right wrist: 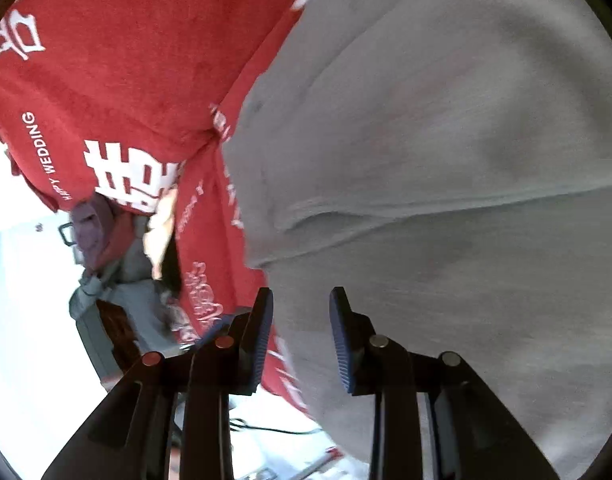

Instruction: Fold small clothes

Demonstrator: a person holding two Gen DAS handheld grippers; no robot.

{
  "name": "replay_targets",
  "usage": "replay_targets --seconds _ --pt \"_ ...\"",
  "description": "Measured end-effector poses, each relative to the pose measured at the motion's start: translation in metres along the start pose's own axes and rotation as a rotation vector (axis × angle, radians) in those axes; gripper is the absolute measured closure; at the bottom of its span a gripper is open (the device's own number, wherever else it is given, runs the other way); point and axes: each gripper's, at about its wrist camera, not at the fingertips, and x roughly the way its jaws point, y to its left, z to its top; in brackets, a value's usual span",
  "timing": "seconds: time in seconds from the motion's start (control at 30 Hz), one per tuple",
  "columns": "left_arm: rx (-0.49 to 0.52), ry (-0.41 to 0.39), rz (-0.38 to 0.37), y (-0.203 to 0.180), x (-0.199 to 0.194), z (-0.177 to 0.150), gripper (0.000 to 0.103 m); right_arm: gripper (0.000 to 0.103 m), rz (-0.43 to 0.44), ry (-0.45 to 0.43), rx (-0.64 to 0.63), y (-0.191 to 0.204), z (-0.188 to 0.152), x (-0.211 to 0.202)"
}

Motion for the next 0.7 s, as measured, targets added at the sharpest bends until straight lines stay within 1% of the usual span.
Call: replay_targets --seconds 0.07,0.13,0.23,0.27,0.33,0.37,0.4,0.47,0.5,0.53,0.6,0.63,0.7 --pt "0.013 -0.001 -0.002 -0.008 0.005 0.002 0.001 0.071 -0.069 -0.061 -0.003 -0.016 0.001 -0.032" --pt "0.025 0.005 -0.012 -0.018 0.011 0.004 0.001 0.071 -0.147 -0.144 -0.001 -0.034 0.006 -0.068" --pt "0.045 0.024 -0.025 -0.032 0.025 0.01 0.001 0.071 -0.235 -0.23 0.038 -0.062 0.016 -0.11" --pt "0.053 0.026 -0.029 -0.035 0.028 0.011 0.001 0.071 -0.234 -0.253 0.07 -0.075 0.019 -0.124" --pt "0.069 0.016 -0.026 -0.047 0.033 0.011 0.001 0.071 -0.191 -0.291 0.158 -0.1 0.026 -0.144" --pt "0.076 0.013 -0.026 -0.05 0.035 0.013 0.001 0.071 -0.163 -0.314 0.225 -0.117 0.027 -0.154" --pt "0.08 0.01 -0.026 -0.053 0.036 0.017 0.001 0.071 -0.142 -0.337 0.282 -0.131 0.028 -0.16" --pt "0.088 0.009 -0.02 -0.062 0.043 0.024 0.001 0.071 -0.113 -0.373 0.347 -0.151 0.03 -0.167" --pt "0.093 0.015 -0.025 -0.064 0.045 0.025 0.001 0.076 -0.097 -0.389 0.363 -0.159 0.032 -0.169" --pt "0.097 0.019 -0.026 -0.067 0.048 0.028 0.001 0.096 -0.1 -0.403 0.367 -0.162 0.034 -0.171" --pt "0.117 0.027 -0.023 -0.072 0.05 0.033 0.001 0.096 -0.149 -0.425 0.346 -0.168 0.041 -0.176" --pt "0.134 0.041 -0.026 -0.077 0.055 0.033 0.001 0.096 -0.161 -0.418 0.345 -0.172 0.045 -0.177" --pt "0.149 0.051 -0.007 -0.077 0.061 0.034 0.001 0.096 -0.132 -0.397 0.346 -0.175 0.045 -0.175"
